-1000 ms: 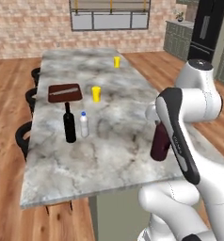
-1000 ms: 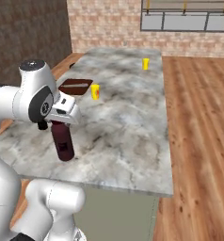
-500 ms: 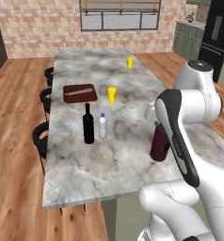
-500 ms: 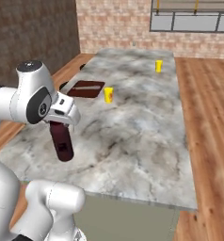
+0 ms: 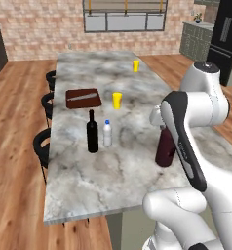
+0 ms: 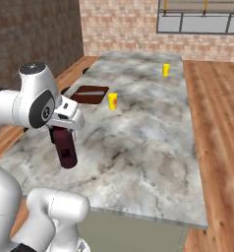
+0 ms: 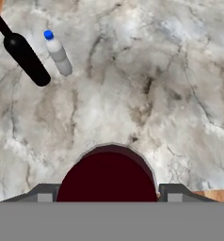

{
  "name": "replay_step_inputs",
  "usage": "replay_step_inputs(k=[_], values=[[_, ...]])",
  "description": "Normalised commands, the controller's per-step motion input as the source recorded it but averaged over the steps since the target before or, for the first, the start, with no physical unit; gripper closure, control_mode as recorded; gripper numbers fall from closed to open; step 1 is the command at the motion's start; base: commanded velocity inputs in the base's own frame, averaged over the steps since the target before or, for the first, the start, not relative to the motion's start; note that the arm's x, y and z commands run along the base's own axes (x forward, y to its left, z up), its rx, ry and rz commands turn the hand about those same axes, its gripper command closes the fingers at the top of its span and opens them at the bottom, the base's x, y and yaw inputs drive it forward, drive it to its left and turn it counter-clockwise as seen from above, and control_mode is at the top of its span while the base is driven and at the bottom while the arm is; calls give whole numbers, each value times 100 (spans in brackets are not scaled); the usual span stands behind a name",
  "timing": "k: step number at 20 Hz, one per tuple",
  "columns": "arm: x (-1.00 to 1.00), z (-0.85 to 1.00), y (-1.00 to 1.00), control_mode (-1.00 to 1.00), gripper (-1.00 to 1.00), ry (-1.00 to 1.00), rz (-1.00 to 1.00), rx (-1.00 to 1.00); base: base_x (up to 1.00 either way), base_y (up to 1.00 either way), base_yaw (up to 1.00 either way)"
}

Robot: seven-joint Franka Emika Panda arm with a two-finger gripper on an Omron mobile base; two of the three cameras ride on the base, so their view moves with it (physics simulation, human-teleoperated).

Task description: Place the drinks on the dining counter in a tight cluster.

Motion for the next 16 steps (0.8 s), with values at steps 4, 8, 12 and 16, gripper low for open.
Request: replay_step_inputs(k=[4, 8, 12, 16], values=[[0, 0, 0, 100, 100, 0, 0, 0, 0, 0, 0], [0, 0, 0, 100, 100, 0, 0, 0, 0, 0, 0], [11, 0, 0, -100, 100, 0, 1, 0, 0, 0, 0], [72, 0, -2, -100, 100, 0, 19, 0, 0, 0, 0]])
